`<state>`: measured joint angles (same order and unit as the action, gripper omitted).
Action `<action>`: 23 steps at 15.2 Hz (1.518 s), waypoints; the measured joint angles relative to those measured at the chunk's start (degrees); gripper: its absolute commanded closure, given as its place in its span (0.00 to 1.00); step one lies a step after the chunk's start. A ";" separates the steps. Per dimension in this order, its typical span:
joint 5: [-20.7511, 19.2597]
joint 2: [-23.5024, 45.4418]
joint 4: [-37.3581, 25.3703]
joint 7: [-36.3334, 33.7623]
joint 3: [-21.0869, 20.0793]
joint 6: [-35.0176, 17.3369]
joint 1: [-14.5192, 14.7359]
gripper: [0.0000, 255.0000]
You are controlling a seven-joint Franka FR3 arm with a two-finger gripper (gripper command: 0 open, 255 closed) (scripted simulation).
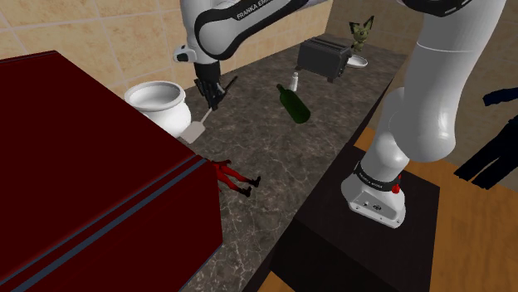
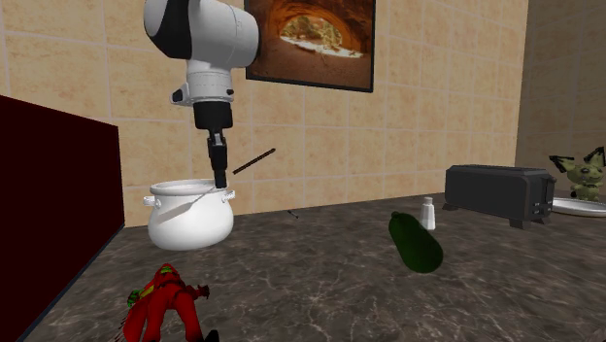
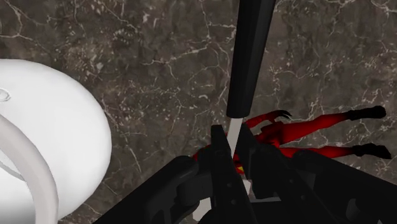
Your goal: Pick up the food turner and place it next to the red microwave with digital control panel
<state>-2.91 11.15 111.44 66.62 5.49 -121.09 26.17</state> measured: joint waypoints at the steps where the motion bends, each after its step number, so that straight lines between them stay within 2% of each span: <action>1: 0.02 0.41 0.33 -0.05 -0.02 -0.73 0.01 1.00; 23: 0.53 10.16 5.11 -0.46 -0.26 -15.23 -0.25 1.00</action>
<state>-2.38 21.31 116.55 66.16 5.23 -136.32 25.91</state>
